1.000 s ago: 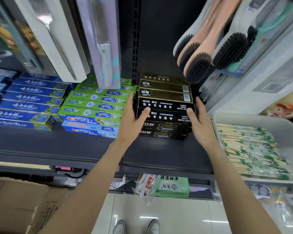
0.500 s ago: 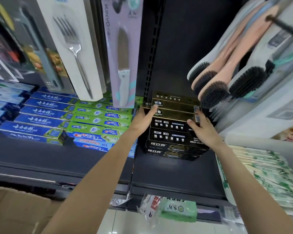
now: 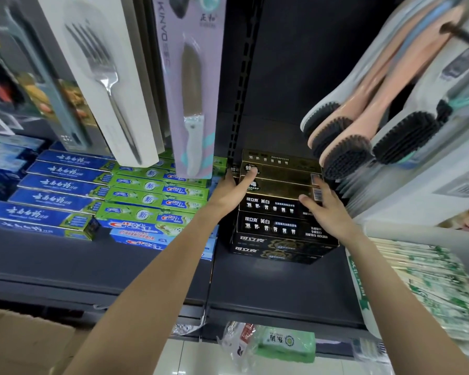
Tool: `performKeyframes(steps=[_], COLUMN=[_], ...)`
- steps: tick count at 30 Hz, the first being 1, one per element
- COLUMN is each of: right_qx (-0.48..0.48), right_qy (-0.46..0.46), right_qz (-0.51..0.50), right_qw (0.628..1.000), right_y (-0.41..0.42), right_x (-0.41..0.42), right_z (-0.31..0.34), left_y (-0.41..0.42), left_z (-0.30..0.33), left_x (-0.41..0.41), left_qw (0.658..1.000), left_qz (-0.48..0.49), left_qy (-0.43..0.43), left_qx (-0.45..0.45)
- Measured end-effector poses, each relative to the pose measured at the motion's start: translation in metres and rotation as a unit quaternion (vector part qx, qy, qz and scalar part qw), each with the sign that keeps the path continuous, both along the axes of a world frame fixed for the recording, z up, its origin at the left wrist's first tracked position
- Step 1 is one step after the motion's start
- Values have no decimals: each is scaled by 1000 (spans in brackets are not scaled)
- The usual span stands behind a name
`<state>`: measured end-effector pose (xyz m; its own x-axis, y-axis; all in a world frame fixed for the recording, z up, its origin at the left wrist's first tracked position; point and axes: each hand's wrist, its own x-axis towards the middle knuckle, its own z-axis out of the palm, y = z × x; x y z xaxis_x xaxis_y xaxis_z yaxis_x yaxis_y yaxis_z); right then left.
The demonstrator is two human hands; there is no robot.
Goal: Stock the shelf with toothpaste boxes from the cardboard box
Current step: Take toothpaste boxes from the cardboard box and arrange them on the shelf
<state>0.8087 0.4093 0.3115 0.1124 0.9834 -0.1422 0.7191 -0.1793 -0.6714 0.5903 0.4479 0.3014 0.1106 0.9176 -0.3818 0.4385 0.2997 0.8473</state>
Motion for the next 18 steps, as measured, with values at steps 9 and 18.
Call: performKeyframes(steps=[9,18], right_qx=[-34,-58], right_qy=[243,403], right_qz=[-58,-104], right_qw=[968,908], right_y=[26,35], right_x=[10,15], right_z=[-5,-14], left_y=[4,12], left_z=[-8,-4], left_x=[6,8], left_qw=[999,994], left_qz=[-18,-7], left_qy=[-28,-104], left_qx=[25,8])
